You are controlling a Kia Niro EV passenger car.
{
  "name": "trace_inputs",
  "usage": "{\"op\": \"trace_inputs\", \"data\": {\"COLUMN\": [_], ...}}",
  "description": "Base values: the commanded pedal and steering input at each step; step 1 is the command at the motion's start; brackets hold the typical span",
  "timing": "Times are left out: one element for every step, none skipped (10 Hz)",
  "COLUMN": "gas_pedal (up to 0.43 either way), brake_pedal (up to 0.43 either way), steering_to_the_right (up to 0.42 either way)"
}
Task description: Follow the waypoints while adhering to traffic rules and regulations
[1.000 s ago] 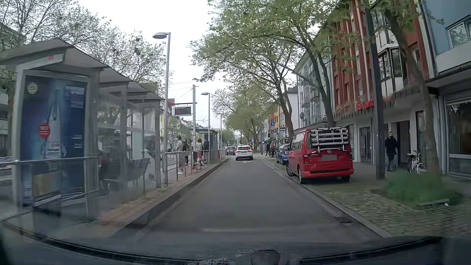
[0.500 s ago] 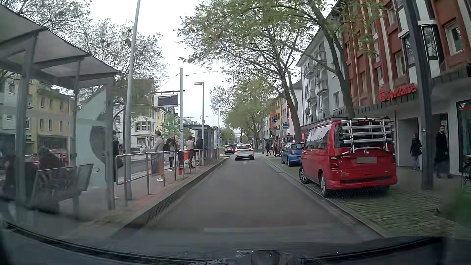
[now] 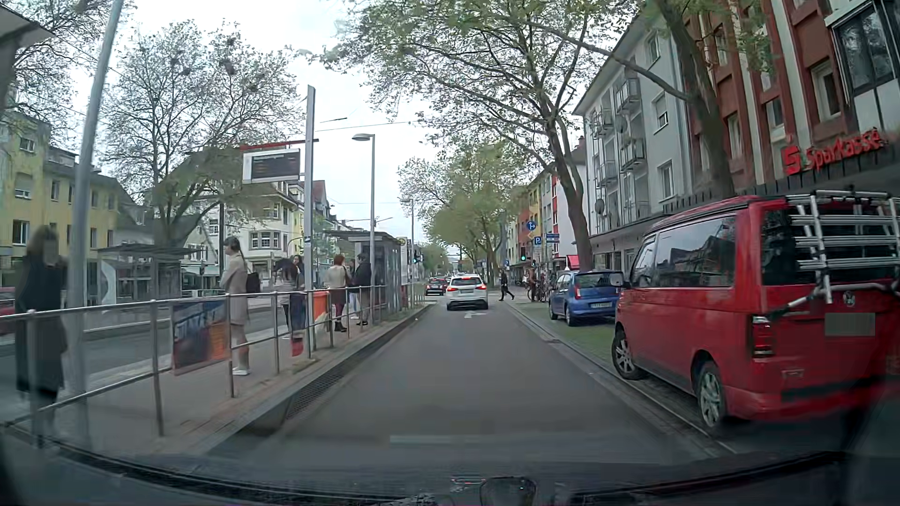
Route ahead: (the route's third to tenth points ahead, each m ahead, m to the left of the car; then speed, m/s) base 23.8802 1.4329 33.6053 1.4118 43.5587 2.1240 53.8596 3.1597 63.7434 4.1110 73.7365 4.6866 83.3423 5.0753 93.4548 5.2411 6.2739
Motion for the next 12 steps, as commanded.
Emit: {"op": "trace_inputs", "data": {"gas_pedal": [0.000,0.000,0.000,0.000,0.000,0.000,0.000,0.000,0.000,0.000,0.000,0.000], "brake_pedal": [0.000,0.000,0.000,0.000,0.012,0.030,0.055,0.098,0.116,0.122,0.128,0.128], "steering_to_the_right": [0.000,0.000,0.000,0.000,-0.001,-0.001,0.000,0.000,0.000,0.000,0.000,0.000]}}
